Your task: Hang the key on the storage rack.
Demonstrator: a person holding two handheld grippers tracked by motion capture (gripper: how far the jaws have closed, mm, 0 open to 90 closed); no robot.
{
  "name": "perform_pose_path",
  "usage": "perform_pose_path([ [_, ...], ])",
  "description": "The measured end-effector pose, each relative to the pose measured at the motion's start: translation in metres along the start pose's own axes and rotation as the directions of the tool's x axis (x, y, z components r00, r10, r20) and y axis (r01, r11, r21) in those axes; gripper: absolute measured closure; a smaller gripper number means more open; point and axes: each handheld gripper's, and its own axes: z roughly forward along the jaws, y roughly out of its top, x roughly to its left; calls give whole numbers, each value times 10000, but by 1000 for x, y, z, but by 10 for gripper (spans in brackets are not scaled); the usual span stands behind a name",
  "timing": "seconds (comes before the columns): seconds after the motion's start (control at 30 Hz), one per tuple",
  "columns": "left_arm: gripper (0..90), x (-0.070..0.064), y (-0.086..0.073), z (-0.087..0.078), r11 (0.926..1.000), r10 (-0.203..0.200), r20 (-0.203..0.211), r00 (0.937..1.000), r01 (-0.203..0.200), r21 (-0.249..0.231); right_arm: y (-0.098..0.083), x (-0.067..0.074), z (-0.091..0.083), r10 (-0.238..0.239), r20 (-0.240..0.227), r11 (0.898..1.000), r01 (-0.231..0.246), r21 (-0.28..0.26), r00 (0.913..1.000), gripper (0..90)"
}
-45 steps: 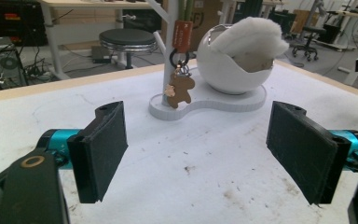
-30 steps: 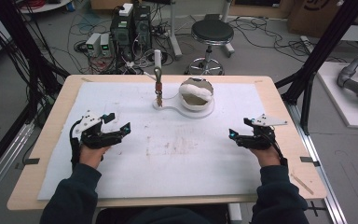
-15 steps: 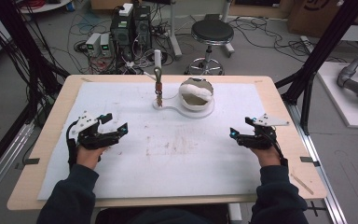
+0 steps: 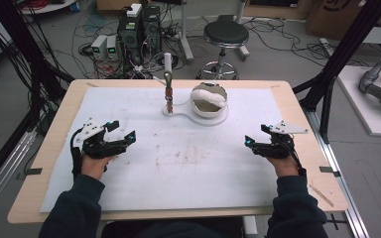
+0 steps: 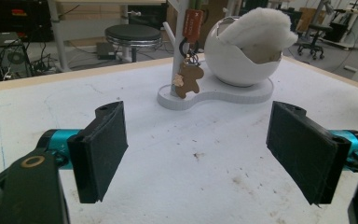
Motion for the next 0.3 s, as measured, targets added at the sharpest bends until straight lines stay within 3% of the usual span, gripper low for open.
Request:
perform_pose_path([
  [0.3, 202, 0, -2, 3, 9999, 6, -29, 10000, -5, 158, -1, -3, 0, 44, -34, 10000, -44, -4, 10000, 212],
])
